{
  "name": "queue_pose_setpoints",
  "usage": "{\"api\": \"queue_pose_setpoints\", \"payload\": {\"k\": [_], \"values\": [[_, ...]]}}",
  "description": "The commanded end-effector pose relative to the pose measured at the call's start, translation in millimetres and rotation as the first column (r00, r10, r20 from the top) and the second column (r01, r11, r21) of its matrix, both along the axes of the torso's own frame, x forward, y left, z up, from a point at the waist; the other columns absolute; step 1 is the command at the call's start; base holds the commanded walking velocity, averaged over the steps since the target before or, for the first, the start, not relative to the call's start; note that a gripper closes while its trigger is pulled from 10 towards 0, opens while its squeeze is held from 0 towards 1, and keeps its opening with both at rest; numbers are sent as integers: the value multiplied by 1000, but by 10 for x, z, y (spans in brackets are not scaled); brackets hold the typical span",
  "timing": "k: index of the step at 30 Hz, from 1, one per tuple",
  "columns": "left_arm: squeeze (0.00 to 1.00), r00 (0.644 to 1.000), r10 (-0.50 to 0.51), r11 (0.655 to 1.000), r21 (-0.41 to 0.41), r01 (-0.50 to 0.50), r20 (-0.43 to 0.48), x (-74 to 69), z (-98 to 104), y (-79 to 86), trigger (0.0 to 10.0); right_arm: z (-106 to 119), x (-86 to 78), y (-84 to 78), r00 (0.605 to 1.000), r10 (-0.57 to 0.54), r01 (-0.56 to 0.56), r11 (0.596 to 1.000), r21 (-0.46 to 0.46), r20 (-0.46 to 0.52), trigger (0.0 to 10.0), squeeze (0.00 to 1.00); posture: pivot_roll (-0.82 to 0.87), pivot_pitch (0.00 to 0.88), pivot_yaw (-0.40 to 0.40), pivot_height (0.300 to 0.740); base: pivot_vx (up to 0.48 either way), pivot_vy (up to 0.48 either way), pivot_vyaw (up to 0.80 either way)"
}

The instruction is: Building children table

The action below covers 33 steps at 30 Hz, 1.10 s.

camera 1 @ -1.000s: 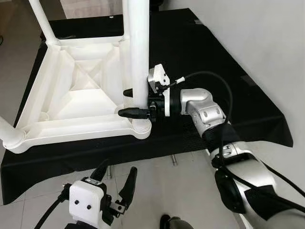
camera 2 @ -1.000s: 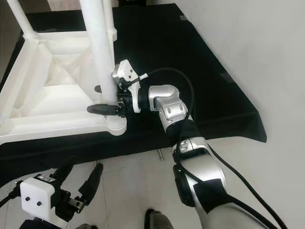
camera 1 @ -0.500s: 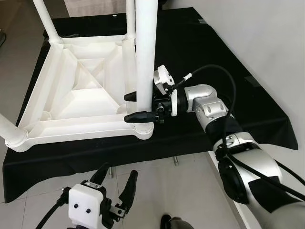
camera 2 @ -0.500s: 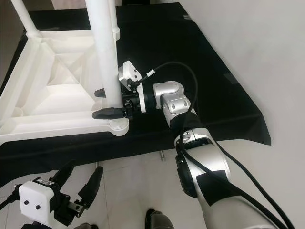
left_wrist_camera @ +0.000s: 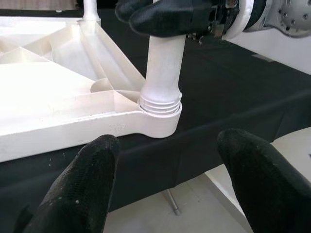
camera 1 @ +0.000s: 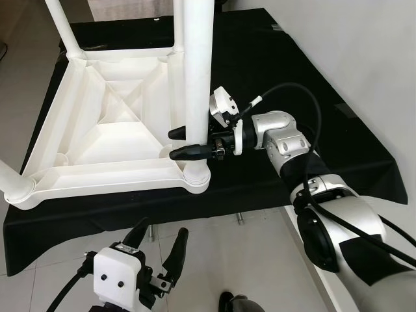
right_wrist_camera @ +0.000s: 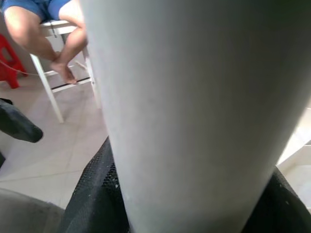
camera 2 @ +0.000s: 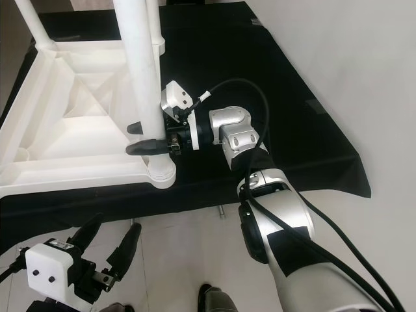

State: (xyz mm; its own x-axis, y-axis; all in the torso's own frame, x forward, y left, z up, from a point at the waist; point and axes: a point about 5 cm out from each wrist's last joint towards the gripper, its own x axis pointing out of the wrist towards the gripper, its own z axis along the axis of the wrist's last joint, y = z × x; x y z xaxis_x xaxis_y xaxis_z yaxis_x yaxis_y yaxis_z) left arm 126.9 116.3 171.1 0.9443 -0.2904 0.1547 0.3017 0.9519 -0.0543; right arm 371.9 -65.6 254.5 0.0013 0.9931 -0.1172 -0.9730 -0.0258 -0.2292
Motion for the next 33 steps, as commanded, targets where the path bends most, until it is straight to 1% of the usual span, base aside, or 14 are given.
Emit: {"api": "queue_pose_setpoints", "payload": {"k": [1, 6, 7, 9, 10, 13, 15, 19, 20, 23, 24, 25, 26, 33], "values": [[0, 1000, 1, 1000, 4, -1, -27, -7, -58, 5, 10000, -40, 14, -53, 999, -40, 40, 999, -5, 12, 0, 0, 57, 190, -44, 740, 0, 0, 0], [0, 1000, 0, 1000, 2, 0, -23, 2, -63, -2, 10000, -156, 130, -59, 909, -417, 416, 908, 53, 20, 0, 0, 47, 184, -73, 740, 0, 0, 0], [0, 1000, 1, 1000, 2, -1, -22, -1, -65, -1, 10000, -190, 150, -37, 846, -533, 530, 844, 78, 8, 0, 0, 47, 184, -76, 740, 0, 0, 0], [0, 1000, 9, 1000, 3, -9, -20, 0, -60, 11, 10000, -341, 69, -17, 468, -878, 882, 456, 123, -103, 0, 0, 39, 191, -72, 740, 0, 0, 0], [0, 1000, 11, 1000, 4, -11, -18, 14, -53, 14, 10000, -406, -96, 84, 451, -886, 890, 439, 123, -103, 0, 0, 47, 194, -67, 740, 0, 0, 0], [0, 1000, 12, 1000, 5, -11, -16, 26, -49, 16, 10000, -453, -263, 263, 501, -857, 864, 489, 118, -120, 0, 0, 49, 199, -66, 740, 0, 0, 0], [0, 1000, 7, 1000, 7, -7, -17, 52, -57, 16, 10000, -442, -367, 557, 629, -766, 777, 614, 139, -134, 0, 0, 47, 187, -57, 740, 0, 0, 0], [0, 1000, 4, 1000, 7, -4, -16, 68, -68, 14, 10000, -409, -298, 639, 663, -736, 748, 647, 147, -136, 0, 0, 44, 177, -67, 740, 0, 0, 0], [0, 1000, 5, 1000, 6, -5, -14, 77, -70, 12, 10000, -378, -257, 655, 685, -719, 728, 670, 148, -117, 3647, 0, 45, 173, -73, 740, 0, 0, 0], [0, 1000, 6, 1000, 6, -6, -12, 84, -70, 10, 10000, -357, -236, 660, 694, -712, 719, 679, 149, -103, 3647, 0, 45, 172, -74, 740, 0, 0, 0], [0, 1000, 11, 1000, 6, -11, -7, 92, -70, 8, 10000, -285, -194, 666, 742, -662, 669, 724, 166, -103, 10000, 165, 45, 167, -76, 740, 0, 0, 0], [0, 1000, 11, 1000, 6, -11, -7, 92, -70, 8, 10000, -285, -194, 666, 742, -662, 669, 724, 166, -103, 10000, 165, 45, 167, -76, 740, 0, 0, 0], [0, 1000, 14, 1000, 6, -14, -6, 94, -72, 7, 10000, -232, -231, 681, 783, -610, 622, 764, 172, -119, 10000, 1000, 47, 163, -75, 740, 0, 0, 0], [0, 1000, 13, 1000, 5, -13, -5, 96, -79, 4, 10000, -39, -319, 599, 916, -390, 400, 896, 191, -91, 10000, 1000, 47, 154, -74, 740, 0, 0, 0]]}}
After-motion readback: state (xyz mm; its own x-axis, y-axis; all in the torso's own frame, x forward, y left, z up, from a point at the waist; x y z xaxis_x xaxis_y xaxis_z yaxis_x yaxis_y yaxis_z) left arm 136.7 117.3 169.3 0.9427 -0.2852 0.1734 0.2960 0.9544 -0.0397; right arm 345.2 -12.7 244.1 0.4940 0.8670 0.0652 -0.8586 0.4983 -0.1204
